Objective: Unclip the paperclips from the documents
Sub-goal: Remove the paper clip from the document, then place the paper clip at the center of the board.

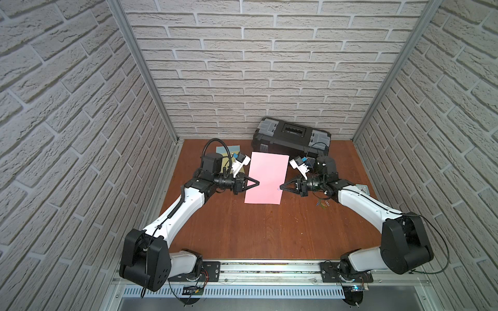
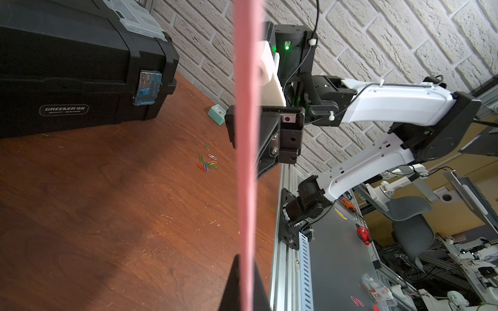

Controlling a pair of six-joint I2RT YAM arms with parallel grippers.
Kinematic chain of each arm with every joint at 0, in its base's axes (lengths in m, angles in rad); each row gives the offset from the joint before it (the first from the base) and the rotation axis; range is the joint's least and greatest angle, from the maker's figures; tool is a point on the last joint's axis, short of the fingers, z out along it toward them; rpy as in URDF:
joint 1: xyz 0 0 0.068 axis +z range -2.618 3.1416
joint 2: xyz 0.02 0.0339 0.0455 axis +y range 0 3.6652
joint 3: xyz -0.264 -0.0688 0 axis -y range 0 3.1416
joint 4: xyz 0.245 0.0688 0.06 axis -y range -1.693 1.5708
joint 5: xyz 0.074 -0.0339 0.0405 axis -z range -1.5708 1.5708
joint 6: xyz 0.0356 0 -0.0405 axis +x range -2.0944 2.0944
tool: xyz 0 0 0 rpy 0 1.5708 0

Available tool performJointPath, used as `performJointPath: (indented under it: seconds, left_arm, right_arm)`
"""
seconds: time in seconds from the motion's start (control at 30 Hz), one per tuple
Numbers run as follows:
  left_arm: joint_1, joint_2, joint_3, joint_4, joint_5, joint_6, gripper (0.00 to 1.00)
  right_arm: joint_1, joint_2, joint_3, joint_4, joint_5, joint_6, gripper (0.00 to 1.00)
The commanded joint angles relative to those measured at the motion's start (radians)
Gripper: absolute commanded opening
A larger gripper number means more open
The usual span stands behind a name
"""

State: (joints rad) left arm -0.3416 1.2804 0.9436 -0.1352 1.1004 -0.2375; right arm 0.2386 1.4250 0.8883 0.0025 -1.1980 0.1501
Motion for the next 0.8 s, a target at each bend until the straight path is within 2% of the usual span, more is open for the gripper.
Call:
performJointPath:
  seconds: [0.0, 0.77]
  left_arm:
    - [0.015, -0.038, 0.03, -0.007, 0.007, 0.023, 0.0]
    - [0.02, -0.044, 0.034, -0.015, 0.009, 0.027, 0.0]
  right_arm:
    - [-0.036, -0.031, 0.011, -0.028, 0.028, -0.017, 0.06]
    - [-0.051, -0.042, 0.005, -0.041, 0.051, -0.018, 0.06]
